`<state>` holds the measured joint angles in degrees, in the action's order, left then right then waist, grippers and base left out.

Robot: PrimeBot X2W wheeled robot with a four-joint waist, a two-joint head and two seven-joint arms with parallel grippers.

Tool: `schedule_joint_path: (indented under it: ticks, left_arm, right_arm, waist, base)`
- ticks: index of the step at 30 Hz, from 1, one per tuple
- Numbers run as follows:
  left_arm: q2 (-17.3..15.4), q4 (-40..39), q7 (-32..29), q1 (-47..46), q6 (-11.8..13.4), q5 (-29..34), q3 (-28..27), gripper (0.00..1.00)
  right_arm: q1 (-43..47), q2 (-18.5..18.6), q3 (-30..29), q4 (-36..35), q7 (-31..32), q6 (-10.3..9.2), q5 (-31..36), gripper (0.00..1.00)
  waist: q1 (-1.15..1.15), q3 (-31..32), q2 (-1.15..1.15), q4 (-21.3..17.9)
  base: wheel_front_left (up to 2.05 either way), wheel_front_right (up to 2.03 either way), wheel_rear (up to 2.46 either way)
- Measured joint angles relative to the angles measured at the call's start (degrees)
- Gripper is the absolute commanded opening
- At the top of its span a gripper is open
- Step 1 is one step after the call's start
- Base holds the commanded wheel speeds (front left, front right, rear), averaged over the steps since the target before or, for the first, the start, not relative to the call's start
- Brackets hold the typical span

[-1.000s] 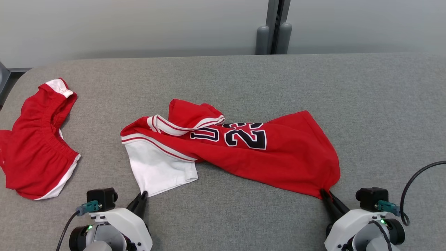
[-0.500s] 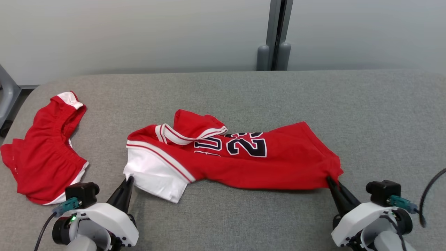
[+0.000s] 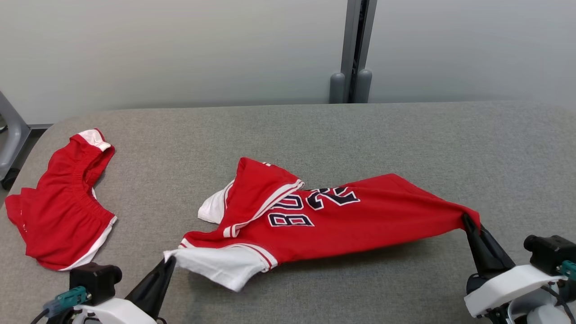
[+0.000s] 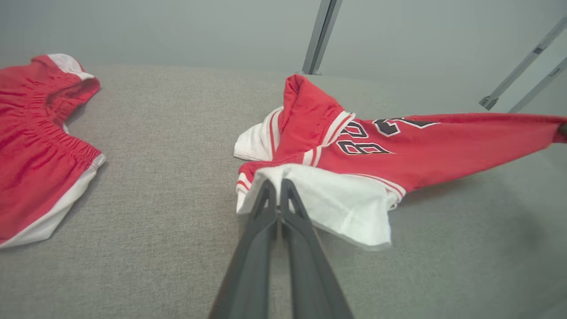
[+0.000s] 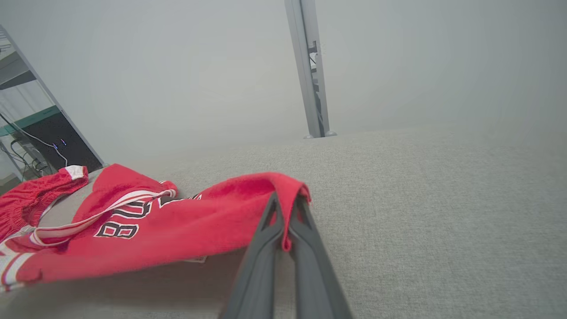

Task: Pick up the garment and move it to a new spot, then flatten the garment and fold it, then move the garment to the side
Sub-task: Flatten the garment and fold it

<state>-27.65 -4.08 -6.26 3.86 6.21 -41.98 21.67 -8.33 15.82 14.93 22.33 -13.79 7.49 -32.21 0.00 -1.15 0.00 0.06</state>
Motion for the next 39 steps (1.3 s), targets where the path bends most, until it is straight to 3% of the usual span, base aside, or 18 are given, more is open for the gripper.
schedule_joint_path:
  ticks: [6,13,19,23,31,39]
  left_arm:
    - [-2.6,-10.0,-3.7,0.9,2.4,0.5,-0.4,0.0]
    - [-6.2,-10.8,-5.3,-6.2,-0.6,1.2,-2.0,0.0]
    - [-8.4,-3.5,-7.5,-24.1,-8.5,0.2,-3.2,0.0]
    - [-9.5,4.2,-9.4,-38.0,-11.9,1.0,-2.2,0.0]
    - [-9.5,16.2,-11.6,-66.0,-13.6,2.9,5.1,0.0]
    - [-9.4,28.2,-6.1,-89.1,-13.7,2.6,10.7,0.0]
  right_arm:
    - [1.8,-1.5,-3.5,-7.8,3.8,-0.01,1.2,0.0]
    - [-2.0,-2.9,-4.9,-12.6,7.6,-0.01,2.6,0.0]
    - [-15.3,-0.3,-2.7,-12.1,9.9,-0.01,2.7,0.0]
    - [-27.0,1.3,-1.1,-9.0,10.3,0.0,1.7,0.0]
    - [-51.6,6.9,3.8,-0.2,10.7,0.0,1.2,0.0]
    - [-73.8,9.5,8.3,8.4,9.6,0.01,-0.2,0.0]
  waist:
    - [0.0,-0.5,0.0,0.0]
    - [0.0,-2.8,0.0,-0.1]
    - [0.0,-9.0,0.0,-0.4]
    - [0.0,-14.0,0.0,-0.6]
    - [0.0,-24.8,0.0,-0.8]
    - [0.0,-34.1,0.0,-0.3]
  base:
    - [0.0,0.0,0.0]
    - [0.0,0.0,0.0]
    - [0.0,0.0,0.0]
    - [0.0,0.0,0.0]
    - [0.0,0.0,0.0]
    - [0.0,0.0,0.0]
